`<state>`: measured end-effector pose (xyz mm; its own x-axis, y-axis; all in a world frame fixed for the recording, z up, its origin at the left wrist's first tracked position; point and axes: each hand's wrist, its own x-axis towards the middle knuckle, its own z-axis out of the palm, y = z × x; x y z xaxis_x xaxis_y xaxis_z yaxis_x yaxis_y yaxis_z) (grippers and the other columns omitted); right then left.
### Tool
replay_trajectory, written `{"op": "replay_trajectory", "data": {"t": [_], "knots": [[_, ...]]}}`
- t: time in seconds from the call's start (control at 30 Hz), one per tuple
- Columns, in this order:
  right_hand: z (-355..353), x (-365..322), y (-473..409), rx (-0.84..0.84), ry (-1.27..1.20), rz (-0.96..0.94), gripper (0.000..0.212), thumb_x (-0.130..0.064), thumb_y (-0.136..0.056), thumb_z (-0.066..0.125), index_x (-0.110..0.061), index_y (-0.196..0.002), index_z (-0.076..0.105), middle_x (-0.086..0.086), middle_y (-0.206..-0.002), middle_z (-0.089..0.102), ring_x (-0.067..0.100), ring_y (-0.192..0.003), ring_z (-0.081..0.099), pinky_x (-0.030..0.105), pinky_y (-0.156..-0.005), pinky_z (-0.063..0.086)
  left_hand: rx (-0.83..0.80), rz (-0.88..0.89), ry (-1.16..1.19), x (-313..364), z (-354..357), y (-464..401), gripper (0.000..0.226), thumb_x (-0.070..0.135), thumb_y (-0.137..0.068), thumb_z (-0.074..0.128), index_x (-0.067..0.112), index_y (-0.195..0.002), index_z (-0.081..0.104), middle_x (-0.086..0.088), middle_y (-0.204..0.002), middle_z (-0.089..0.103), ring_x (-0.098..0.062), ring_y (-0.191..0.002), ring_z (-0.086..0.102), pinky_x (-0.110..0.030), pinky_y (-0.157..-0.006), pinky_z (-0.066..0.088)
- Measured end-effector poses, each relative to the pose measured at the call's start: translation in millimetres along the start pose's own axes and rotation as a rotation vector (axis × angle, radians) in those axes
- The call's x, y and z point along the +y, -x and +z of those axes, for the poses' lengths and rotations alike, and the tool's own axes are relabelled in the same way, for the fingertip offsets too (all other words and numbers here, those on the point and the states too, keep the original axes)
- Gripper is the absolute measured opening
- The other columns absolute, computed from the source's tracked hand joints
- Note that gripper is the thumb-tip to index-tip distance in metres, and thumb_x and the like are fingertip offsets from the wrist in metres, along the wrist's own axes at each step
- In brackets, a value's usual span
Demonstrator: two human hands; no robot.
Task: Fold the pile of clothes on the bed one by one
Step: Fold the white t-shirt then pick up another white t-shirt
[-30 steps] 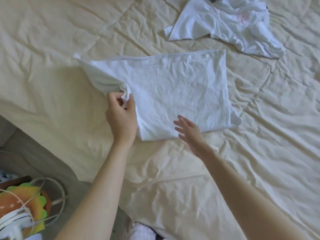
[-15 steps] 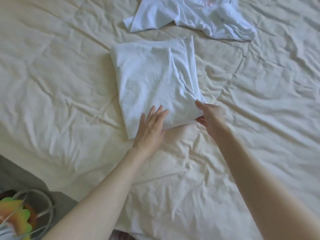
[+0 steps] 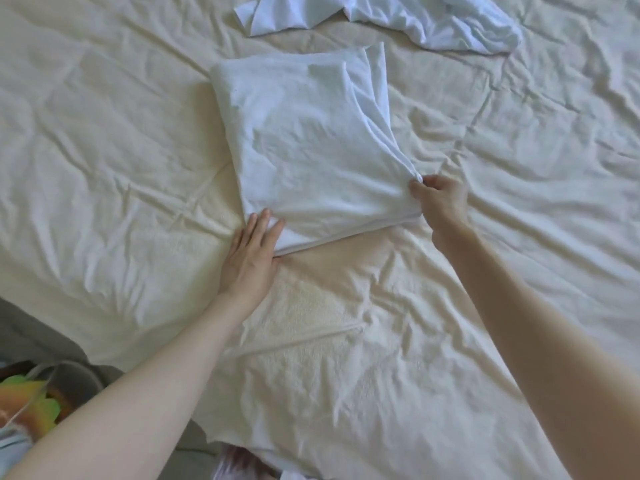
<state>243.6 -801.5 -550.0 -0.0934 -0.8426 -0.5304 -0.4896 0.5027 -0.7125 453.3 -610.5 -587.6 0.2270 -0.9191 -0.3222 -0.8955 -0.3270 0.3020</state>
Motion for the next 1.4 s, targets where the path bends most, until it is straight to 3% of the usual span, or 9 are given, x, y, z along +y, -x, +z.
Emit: {"op": "replay_trajectory", "data": {"t": [0.2, 0.37, 0.5, 0.63, 0.87, 1.1, 1.23, 1.33, 1.4], "knots": [[-2, 6, -8, -0.164, -0.141, 0.237, 0.012, -0.008, -0.088, 0.059, -0.011, -0.077, 0.053, 0.006, -0.092, 0.059, 0.019, -0.083, 0.060, 0.030, -0.071, 0.055, 0.072, 0.007, 0.068, 1, -7, -6, 0.045, -0.008, -0.090, 0.045, 0.002, -0.133, 0.050, -0.015, -0.146, 0.040, -0.027, -0.140, 0.031, -0.032, -0.113, 0.023], [-8, 17, 29, -0.131, -0.225, 0.254, 0.019, -0.001, -0.085, 0.058, -0.009, -0.070, 0.049, 0.008, -0.080, 0.057, 0.020, -0.074, 0.060, 0.025, -0.055, 0.054, 0.026, -0.026, 0.218, -3, -36, 19, 0.042, -0.009, -0.087, 0.047, 0.004, -0.125, 0.059, -0.015, -0.138, 0.050, -0.025, -0.133, 0.043, -0.031, -0.105, 0.033], [-27, 59, 81, -0.188, -0.277, 0.454, 0.014, 0.003, -0.085, 0.056, -0.004, -0.074, 0.054, 0.011, -0.078, 0.057, 0.019, -0.067, 0.058, 0.029, -0.059, 0.054, -0.152, -0.130, 0.283, -4, -48, 68, 0.037, 0.000, -0.087, 0.051, 0.015, -0.116, 0.067, -0.016, -0.114, 0.067, -0.032, -0.104, 0.063, -0.034, -0.085, 0.045], [-56, 101, 148, -0.282, -0.223, 0.656, 0.013, 0.004, -0.085, 0.055, -0.005, -0.075, 0.055, 0.009, -0.072, 0.054, 0.016, -0.060, 0.053, 0.024, -0.049, 0.048, -0.465, -0.194, 0.385, -6, -53, 117, 0.021, 0.012, -0.089, 0.053, 0.025, -0.082, 0.067, -0.003, -0.073, 0.062, -0.020, -0.071, 0.057, -0.025, -0.058, 0.035], [-99, 111, 212, -0.353, -0.006, 0.722, 0.022, 0.001, -0.080, 0.061, -0.006, -0.061, 0.053, 0.004, -0.048, 0.048, 0.015, -0.043, 0.048, 0.022, -0.043, 0.044, -0.891, -0.065, 0.425, -10, -66, 152, 0.020, 0.022, -0.089, 0.053, 0.029, -0.071, 0.057, 0.011, -0.059, 0.048, -0.005, -0.057, 0.042, -0.020, -0.054, 0.029], [-73, 47, 145, -0.214, -0.050, 0.544, 0.013, -0.014, -0.085, 0.052, -0.007, -0.074, 0.054, 0.006, -0.045, 0.055, 0.012, -0.033, 0.048, 0.016, -0.034, 0.035, -0.177, -0.288, 0.796, -26, -88, 92, 0.012, 0.025, -0.087, 0.065, 0.026, -0.076, 0.064, 0.008, -0.065, 0.067, -0.005, -0.062, 0.063, -0.028, -0.060, 0.053], [-40, 13, 101, -0.137, -0.232, 0.498, 0.014, -0.008, -0.087, 0.044, -0.005, -0.079, 0.055, 0.015, -0.063, 0.058, 0.013, -0.037, 0.052, 0.016, -0.035, 0.038, 0.100, -0.469, 0.755, -26, -67, 50, 0.028, 0.034, -0.089, 0.062, 0.006, -0.091, 0.059, -0.012, -0.083, 0.065, -0.025, -0.080, 0.059, -0.037, -0.070, 0.050], [-9, 10, 93, -0.031, -0.150, 0.285, 0.011, -0.007, -0.090, 0.043, -0.006, -0.088, 0.053, 0.017, -0.089, 0.063, 0.022, -0.070, 0.061, 0.030, -0.066, 0.054, 0.158, -0.695, 0.759, -22, -50, 46, 0.045, 0.048, -0.089, 0.055, 0.010, -0.113, 0.052, -0.001, -0.096, 0.056, -0.017, -0.090, 0.053, -0.030, -0.079, 0.044], [7, 22, 111, 0.060, 0.210, -0.045, 0.013, -0.010, -0.092, 0.045, -0.008, -0.098, 0.057, 0.014, -0.109, 0.062, 0.024, -0.097, 0.057, 0.029, -0.086, 0.043, 0.138, -0.768, 0.776, -16, -40, 59, 0.048, 0.051, -0.090, 0.051, 0.011, -0.116, 0.050, 0.004, -0.094, 0.054, -0.017, -0.089, 0.052, -0.030, -0.076, 0.046]]}}
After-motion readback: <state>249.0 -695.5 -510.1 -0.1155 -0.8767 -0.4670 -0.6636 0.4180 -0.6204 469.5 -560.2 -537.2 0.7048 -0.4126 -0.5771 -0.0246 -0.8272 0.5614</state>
